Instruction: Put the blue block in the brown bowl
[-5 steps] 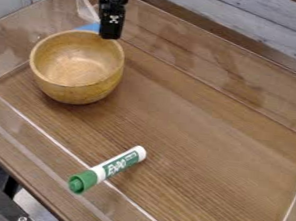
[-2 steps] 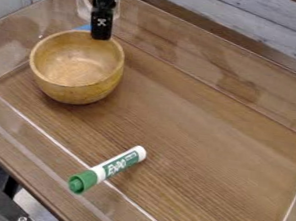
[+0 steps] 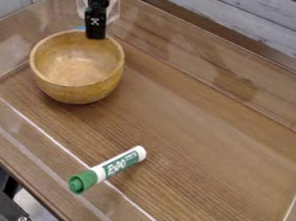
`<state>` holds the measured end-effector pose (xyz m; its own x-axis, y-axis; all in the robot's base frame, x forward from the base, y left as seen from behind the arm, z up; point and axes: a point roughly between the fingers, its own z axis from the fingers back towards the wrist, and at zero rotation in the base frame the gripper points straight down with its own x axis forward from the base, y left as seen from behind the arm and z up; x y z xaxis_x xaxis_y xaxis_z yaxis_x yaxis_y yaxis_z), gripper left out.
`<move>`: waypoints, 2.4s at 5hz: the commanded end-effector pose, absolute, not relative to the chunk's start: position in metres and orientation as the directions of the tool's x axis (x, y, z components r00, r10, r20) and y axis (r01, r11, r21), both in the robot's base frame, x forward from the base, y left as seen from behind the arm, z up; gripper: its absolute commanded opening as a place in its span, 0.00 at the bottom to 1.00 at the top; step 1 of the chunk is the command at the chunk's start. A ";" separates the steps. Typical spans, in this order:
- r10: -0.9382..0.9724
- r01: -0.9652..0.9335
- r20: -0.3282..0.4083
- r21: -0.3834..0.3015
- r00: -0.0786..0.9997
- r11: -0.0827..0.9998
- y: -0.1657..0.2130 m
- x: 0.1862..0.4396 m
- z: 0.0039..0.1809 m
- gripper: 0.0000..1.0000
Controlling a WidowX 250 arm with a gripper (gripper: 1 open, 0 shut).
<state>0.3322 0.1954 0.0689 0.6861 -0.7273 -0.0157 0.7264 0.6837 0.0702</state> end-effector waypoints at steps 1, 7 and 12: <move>-0.728 0.720 0.010 0.141 0.686 0.680 0.210 0.342 0.085 1.00; -0.664 0.659 0.014 0.112 0.747 0.744 0.216 0.331 0.038 1.00; -0.616 0.616 -0.021 0.068 0.788 0.785 0.209 0.310 0.002 0.00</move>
<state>0.3325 0.2100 0.0301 0.7801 -0.6251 0.0250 0.6153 0.7738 0.1504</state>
